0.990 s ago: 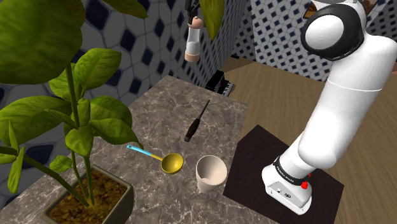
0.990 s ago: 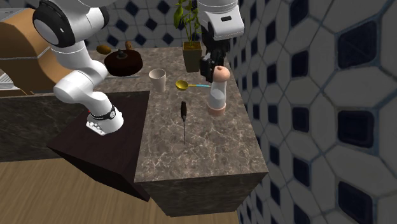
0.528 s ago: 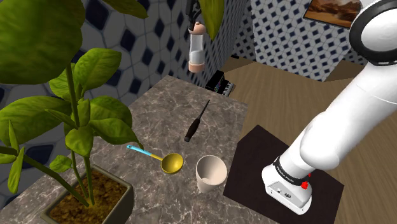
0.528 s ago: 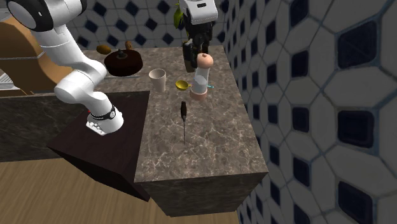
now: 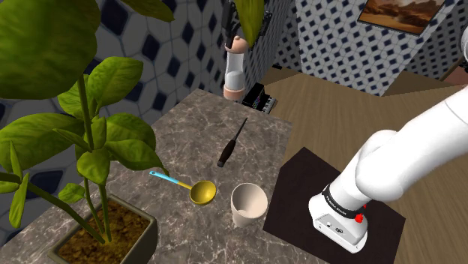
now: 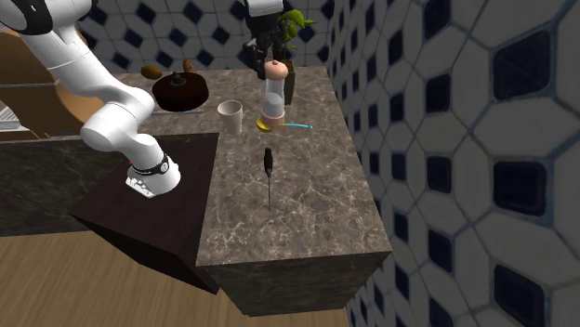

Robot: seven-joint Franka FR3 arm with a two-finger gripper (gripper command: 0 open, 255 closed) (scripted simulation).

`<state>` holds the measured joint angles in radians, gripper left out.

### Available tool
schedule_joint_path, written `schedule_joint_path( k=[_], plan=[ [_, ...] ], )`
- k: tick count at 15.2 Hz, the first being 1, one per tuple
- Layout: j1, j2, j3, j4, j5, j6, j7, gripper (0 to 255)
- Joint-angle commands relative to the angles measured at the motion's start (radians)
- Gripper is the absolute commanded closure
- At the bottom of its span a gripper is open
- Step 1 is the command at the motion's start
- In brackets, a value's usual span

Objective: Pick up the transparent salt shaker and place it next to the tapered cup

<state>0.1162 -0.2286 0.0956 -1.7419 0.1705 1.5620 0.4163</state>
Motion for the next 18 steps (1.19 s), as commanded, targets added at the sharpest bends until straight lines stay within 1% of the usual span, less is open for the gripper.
schedule_joint_path(
  k=[1, 7, 12, 18],
  plan=[
    [0.017, -0.055, 0.025, -0.061, 0.009, 0.013, 0.040, 255],
    [0.062, -0.187, 0.098, -0.178, 0.046, 0.019, 0.149, 255],
    [0.099, -0.273, 0.163, -0.240, 0.085, 0.016, 0.243, 255],
    [0.103, -0.297, 0.169, -0.341, 0.094, 0.091, 0.229, 255]
  ],
)
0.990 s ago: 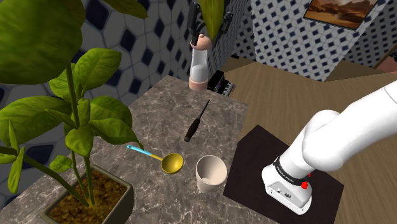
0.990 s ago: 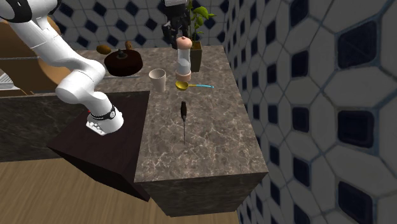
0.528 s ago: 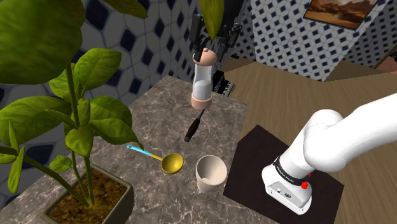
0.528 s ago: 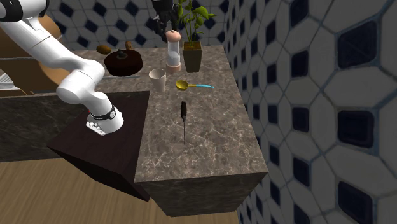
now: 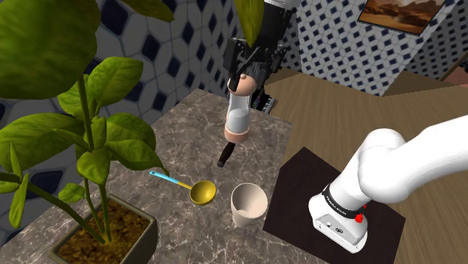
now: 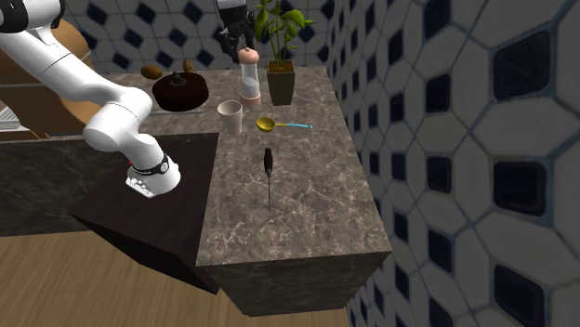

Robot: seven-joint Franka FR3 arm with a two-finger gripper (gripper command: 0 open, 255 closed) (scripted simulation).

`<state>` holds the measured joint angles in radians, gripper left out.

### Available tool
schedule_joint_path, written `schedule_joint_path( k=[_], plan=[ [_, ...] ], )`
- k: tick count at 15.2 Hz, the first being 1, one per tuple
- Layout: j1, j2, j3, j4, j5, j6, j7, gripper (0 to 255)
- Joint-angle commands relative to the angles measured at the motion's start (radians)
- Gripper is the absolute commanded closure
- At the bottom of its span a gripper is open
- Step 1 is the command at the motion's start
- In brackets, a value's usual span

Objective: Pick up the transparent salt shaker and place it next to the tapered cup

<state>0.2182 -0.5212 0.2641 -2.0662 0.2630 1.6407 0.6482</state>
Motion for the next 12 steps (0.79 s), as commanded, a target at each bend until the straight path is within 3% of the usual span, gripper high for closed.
schedule_joint_path(
  k=[1, 12],
  plan=[
    [0.001, -0.007, 0.002, -0.032, 0.003, 0.025, -0.005, 255],
    [0.009, -0.029, 0.017, -0.196, 0.021, 0.166, -0.027, 255]
  ],
)
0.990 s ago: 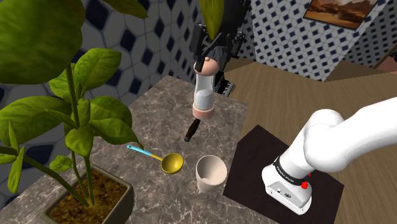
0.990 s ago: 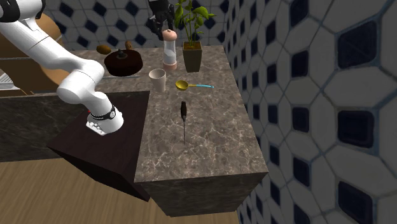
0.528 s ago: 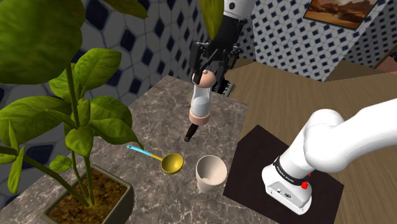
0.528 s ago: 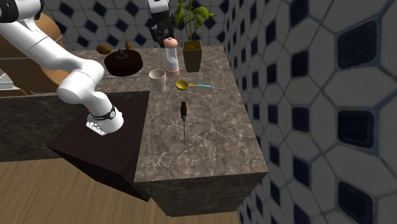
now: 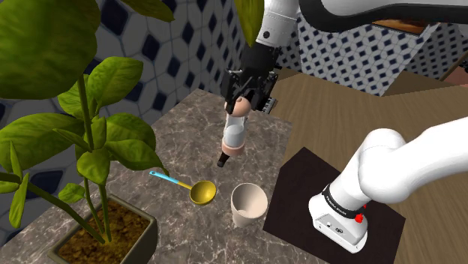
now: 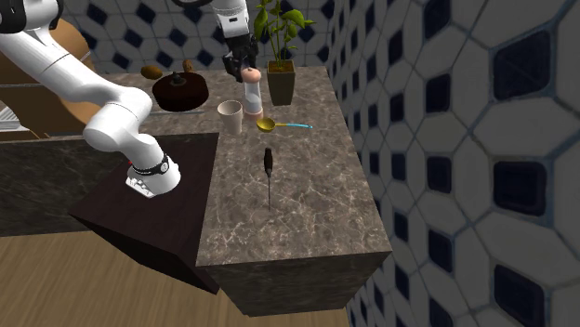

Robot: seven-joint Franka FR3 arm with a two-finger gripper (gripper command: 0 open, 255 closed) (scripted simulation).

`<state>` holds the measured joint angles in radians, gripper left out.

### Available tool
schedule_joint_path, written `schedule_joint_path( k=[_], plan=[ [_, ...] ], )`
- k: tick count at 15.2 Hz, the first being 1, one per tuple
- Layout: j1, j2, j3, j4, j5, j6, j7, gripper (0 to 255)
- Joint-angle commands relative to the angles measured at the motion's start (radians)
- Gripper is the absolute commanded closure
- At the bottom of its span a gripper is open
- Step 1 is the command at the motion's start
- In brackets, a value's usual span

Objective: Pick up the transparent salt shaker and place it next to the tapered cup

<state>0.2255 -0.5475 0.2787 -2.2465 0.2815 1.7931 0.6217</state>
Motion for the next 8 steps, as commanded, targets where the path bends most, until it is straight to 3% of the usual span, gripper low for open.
schedule_joint_path(
  k=[1, 8],
  plan=[
    [0.002, -0.003, 0.004, -0.029, 0.004, 0.027, -0.003, 255],
    [0.007, -0.001, 0.017, -0.120, 0.017, 0.119, -0.016, 255]
  ],
)
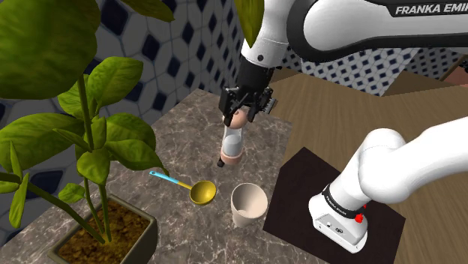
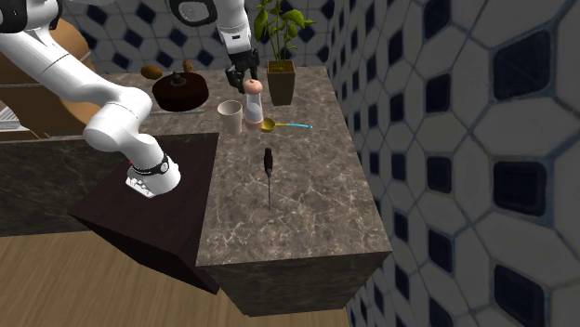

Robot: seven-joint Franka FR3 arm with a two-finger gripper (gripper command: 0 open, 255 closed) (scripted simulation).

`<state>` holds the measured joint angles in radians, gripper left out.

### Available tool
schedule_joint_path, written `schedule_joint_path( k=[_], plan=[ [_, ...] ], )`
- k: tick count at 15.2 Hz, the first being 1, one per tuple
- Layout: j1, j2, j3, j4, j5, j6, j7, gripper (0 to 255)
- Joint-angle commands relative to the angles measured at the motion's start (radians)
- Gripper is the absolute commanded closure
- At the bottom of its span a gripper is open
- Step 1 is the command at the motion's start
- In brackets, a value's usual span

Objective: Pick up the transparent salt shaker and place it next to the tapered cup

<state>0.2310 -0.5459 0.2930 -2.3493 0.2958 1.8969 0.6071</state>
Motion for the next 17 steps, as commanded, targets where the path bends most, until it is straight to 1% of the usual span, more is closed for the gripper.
schedule_joint_path(
  k=[1, 17],
  plan=[
    [0.002, -0.001, 0.004, -0.030, 0.005, 0.029, -0.004, 255],
    [0.013, 0.056, 0.039, -0.203, 0.039, 0.257, -0.034, 255]
  ],
)
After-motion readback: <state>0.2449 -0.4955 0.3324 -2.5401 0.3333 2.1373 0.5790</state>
